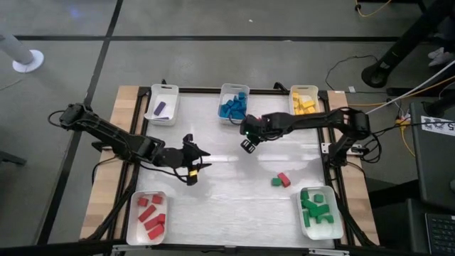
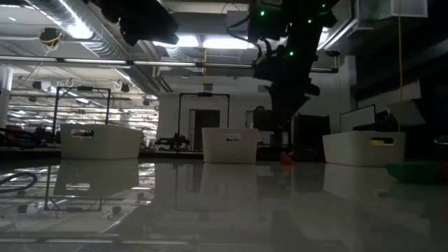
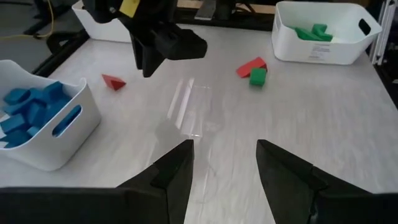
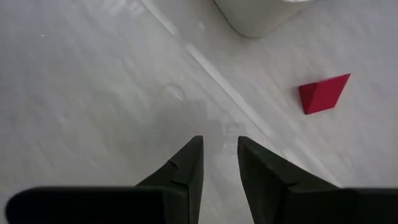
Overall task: Sort blocks
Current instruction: Put the red block into the bottom left white bin
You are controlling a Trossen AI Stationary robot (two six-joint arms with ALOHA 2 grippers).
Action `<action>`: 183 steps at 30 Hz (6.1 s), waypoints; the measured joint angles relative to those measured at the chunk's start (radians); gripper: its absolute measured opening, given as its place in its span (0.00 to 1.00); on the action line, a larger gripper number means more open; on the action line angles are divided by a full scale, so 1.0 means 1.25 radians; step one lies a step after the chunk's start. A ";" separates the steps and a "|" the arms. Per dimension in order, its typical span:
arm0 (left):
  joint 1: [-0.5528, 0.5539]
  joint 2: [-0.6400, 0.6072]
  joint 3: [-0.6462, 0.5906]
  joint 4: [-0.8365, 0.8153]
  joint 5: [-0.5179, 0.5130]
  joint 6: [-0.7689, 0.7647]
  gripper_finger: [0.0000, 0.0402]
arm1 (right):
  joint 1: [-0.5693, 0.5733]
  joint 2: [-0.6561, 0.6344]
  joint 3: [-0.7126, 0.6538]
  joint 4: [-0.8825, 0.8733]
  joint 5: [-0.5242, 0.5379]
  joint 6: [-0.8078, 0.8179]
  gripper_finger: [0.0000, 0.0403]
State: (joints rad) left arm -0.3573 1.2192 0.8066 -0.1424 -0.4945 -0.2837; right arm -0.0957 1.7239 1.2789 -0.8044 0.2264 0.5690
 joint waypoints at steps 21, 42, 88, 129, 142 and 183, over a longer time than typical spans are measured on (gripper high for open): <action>-0.001 0.000 0.000 -0.050 -0.015 0.000 0.41 | -0.092 0.064 0.000 -0.012 0.112 -0.064 0.56; -0.002 0.000 0.000 -0.052 -0.014 -0.007 0.41 | -0.254 0.095 0.000 0.024 -0.079 -0.259 0.62; -0.002 0.000 0.000 -0.070 -0.014 -0.073 0.41 | -0.296 0.179 0.000 0.096 -0.167 -0.397 0.33; -0.009 -0.124 0.000 -0.232 0.004 0.126 0.41 | 0.006 0.177 -0.001 0.923 -0.691 -0.285 0.39; -0.055 -0.104 0.000 -0.168 0.025 0.249 0.41 | 0.009 0.177 0.000 0.945 -0.677 -0.289 0.38; -0.101 -0.338 -0.040 -0.192 -0.016 -0.580 0.41 | 0.175 0.176 0.000 1.233 -0.228 -0.890 0.39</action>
State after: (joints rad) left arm -0.4839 0.7963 0.7570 -0.3831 -0.5151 -1.0086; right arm 0.1237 1.9438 1.2789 0.7373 -0.0582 -0.5430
